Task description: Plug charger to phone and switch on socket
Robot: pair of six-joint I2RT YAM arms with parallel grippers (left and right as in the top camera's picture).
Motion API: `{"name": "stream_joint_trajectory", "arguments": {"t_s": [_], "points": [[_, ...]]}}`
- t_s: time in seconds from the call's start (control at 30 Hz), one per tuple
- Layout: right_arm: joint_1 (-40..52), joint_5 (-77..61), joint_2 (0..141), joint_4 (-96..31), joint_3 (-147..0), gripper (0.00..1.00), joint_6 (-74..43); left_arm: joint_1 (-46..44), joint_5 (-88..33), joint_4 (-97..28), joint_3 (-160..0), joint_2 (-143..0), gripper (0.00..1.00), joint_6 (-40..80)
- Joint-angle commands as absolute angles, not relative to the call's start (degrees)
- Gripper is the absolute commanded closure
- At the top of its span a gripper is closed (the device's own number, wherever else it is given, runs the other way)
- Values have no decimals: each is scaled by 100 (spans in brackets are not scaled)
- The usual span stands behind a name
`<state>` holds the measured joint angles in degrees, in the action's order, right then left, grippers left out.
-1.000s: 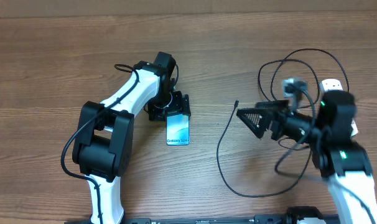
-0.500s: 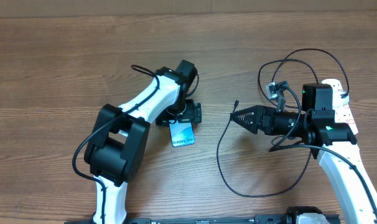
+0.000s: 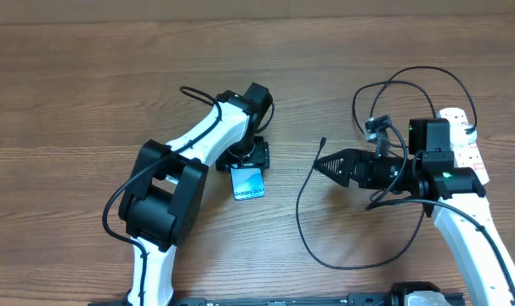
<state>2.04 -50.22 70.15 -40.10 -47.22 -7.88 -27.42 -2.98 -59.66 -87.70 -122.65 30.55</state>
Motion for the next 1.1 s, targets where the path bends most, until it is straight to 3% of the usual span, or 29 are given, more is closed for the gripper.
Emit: {"name": "stream_joint_trajectory", "arguments": {"t_s": [0.0,0.3,0.53,0.8,1.07], "points": [[556,-4550,7137,-3968,-4794,0,-770,-2473,-126,-6200,-8941,-12578,25,2764],[1809,-4523,8281,-2447,-4720,0,-2171,-2053,-1306,-6326,-9109,-12578,23,1894],[2502,-4305,9520,-1291,-4720,0,-2961,-1990,-1365,-6434,-9109,-12578,22,1664],[2633,-4630,10842,38,-4720,0,-3326,-1990,-1944,-6595,-9109,-12578,22,1046],[2698,-4847,11139,644,-4722,0,-3693,-2014,-2285,-6733,-9107,-12578,22,921]]}}
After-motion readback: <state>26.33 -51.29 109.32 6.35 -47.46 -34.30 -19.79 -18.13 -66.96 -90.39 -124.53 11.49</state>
